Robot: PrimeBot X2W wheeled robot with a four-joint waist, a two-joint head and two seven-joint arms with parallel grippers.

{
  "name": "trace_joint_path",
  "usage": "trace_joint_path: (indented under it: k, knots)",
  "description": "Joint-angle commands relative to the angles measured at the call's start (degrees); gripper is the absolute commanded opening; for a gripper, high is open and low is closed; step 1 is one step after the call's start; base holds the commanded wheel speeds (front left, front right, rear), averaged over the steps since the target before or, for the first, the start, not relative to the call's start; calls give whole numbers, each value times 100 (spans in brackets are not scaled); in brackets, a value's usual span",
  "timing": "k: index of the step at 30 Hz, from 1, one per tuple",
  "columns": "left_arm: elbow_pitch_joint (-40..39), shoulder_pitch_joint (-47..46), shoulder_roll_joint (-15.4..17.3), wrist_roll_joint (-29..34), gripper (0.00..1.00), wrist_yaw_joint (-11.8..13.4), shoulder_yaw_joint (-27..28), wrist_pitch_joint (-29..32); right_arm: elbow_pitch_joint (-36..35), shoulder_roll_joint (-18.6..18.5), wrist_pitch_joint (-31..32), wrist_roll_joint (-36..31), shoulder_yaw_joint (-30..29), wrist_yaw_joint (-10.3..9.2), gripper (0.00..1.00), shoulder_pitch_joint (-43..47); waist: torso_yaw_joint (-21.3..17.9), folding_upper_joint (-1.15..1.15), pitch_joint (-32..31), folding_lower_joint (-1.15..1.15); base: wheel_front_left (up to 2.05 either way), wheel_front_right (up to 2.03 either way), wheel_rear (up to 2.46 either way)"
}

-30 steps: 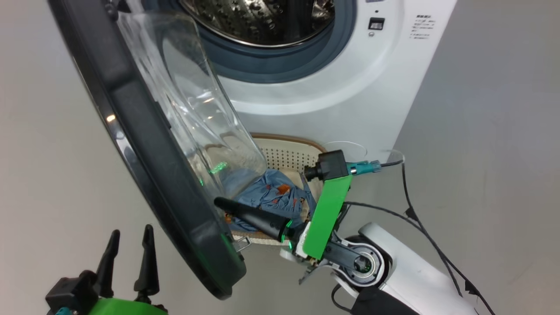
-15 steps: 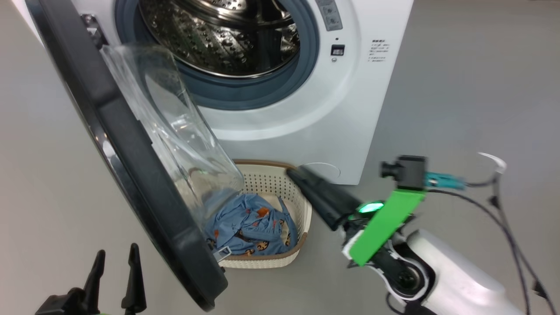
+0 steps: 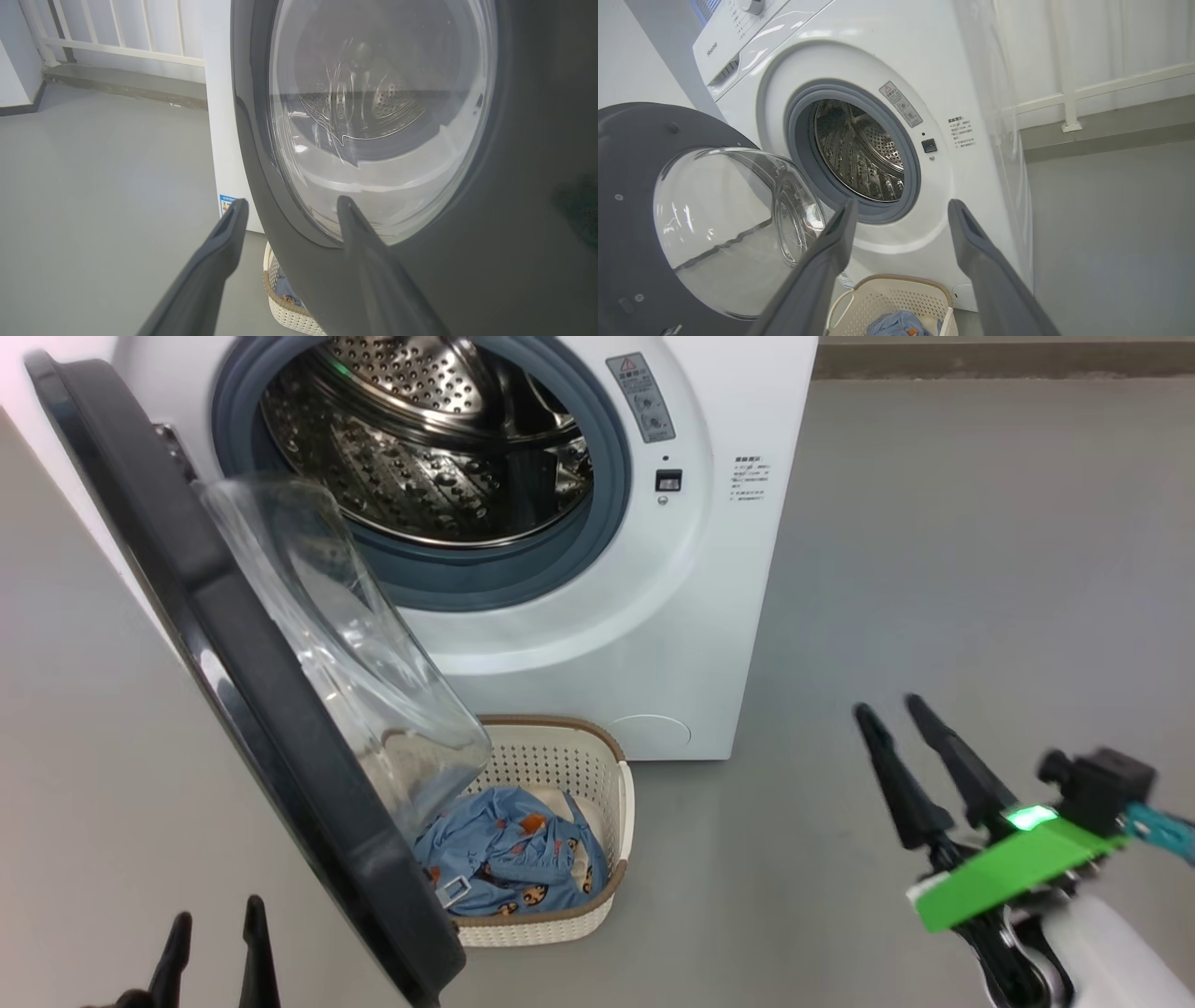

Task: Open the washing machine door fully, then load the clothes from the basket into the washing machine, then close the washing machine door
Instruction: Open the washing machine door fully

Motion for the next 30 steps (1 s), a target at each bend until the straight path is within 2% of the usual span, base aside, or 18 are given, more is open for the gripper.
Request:
trace_joint_path:
  k: [1, 6, 14, 24, 30]
  knots:
    - [-98, -49, 72, 37, 100, -10, 220, -37, -218, 96, -66, -217, -174, 9, 100, 222, -34, 0, -49, 0, 0, 0, 0]
    - [-139, 19, 72, 25, 100, -13, 266, -37, -528, 439, -67, -1002, -1089, 9, 100, 874, -103, 0, -82, 0, 0, 0, 0]
    - [-190, 68, 72, 41, 100, -14, 262, -37, -836, 759, -67, -1822, -1765, 9, 100, 1350, -189, 0, -107, 0, 0, 0, 0]
    - [-231, 99, 72, 41, 100, -15, 280, -37, -1186, 939, -67, -3016, -2311, 9, 100, 1741, -262, 0, -124, 0, 0, 0, 0]
    - [-246, 162, 72, 32, 100, -15, 327, -37, -1263, 1251, -67, -3368, -2652, 9, 100, 2038, -309, 0, -170, 0, 0, 0, 0]
